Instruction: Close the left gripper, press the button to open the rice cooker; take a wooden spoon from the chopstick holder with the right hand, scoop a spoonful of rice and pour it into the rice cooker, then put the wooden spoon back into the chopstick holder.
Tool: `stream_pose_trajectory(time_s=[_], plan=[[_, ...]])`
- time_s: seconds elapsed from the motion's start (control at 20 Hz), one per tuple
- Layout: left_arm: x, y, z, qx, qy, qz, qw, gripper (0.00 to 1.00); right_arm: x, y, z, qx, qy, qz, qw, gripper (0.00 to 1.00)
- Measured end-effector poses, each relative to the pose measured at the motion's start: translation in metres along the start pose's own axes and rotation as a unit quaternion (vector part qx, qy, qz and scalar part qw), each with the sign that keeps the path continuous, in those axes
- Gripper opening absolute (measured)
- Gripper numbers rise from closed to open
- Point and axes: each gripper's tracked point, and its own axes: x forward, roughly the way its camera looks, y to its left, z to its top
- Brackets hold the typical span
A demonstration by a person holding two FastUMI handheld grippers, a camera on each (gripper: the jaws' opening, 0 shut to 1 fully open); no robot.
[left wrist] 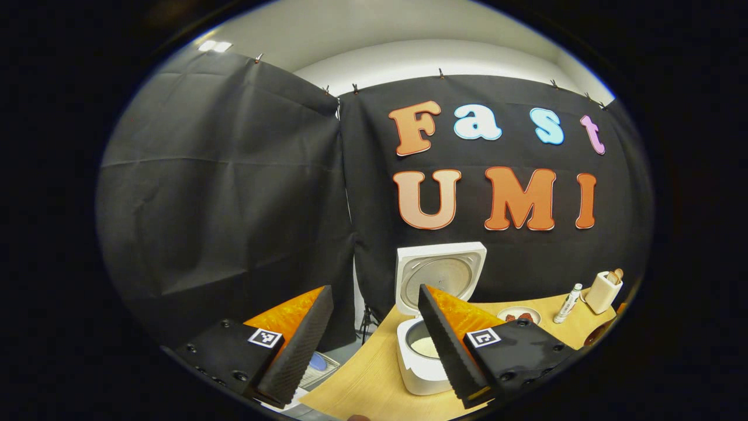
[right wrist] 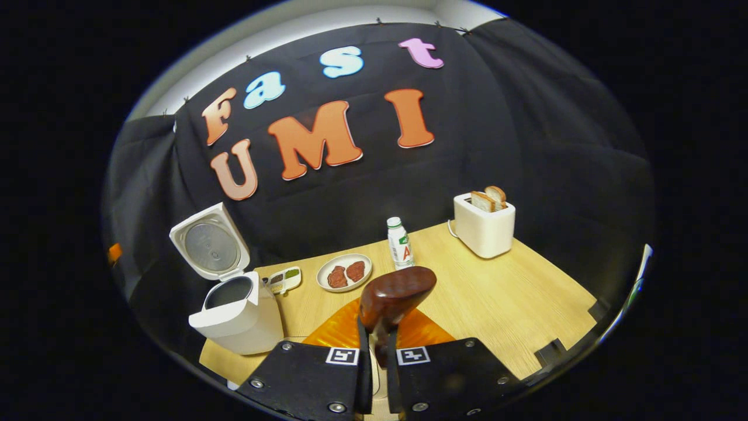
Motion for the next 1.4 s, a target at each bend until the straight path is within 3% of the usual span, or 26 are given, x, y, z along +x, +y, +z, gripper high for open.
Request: stream_pose_trajectory(time_s=[0.2, 0.5, 0.85, 1.05, 1.2, 1.4], plan=[[0.001, 0.003, 0.002, 0.009, -0.001, 0.0, 1.0, 0.99, 0.01, 0.035, -0.014, -0.046, 0.005, 0.029, 0.999, 0.09], [0.004, 0.007, -0.006, 0.015, 0.006, -0.001, 1.0, 0.99, 0.032, 0.057, -0.047, -0.137, 0.019, 0.033, 0.99, 0.09], [0.009, 0.013, -0.019, 0.02, 0.022, 0.003, 1.0, 0.99, 0.06, 0.068, -0.09, -0.254, 0.017, 0.014, 0.967, 0.1], [0.011, 0.016, -0.024, 0.023, 0.027, 0.007, 0.999, 0.99, 0.072, 0.066, -0.106, -0.255, 0.024, 0.006, 0.967, 0.09], [0.011, 0.017, -0.029, 0.019, 0.031, 0.008, 0.999, 0.99, 0.076, 0.066, -0.123, -0.232, 0.048, 0.024, 0.971, 0.1], [0.01, 0.011, -0.036, 0.006, 0.04, 0.0, 0.999, 0.99, 0.07, 0.058, -0.131, -0.148, 0.081, 0.031, 0.985, 0.1]])
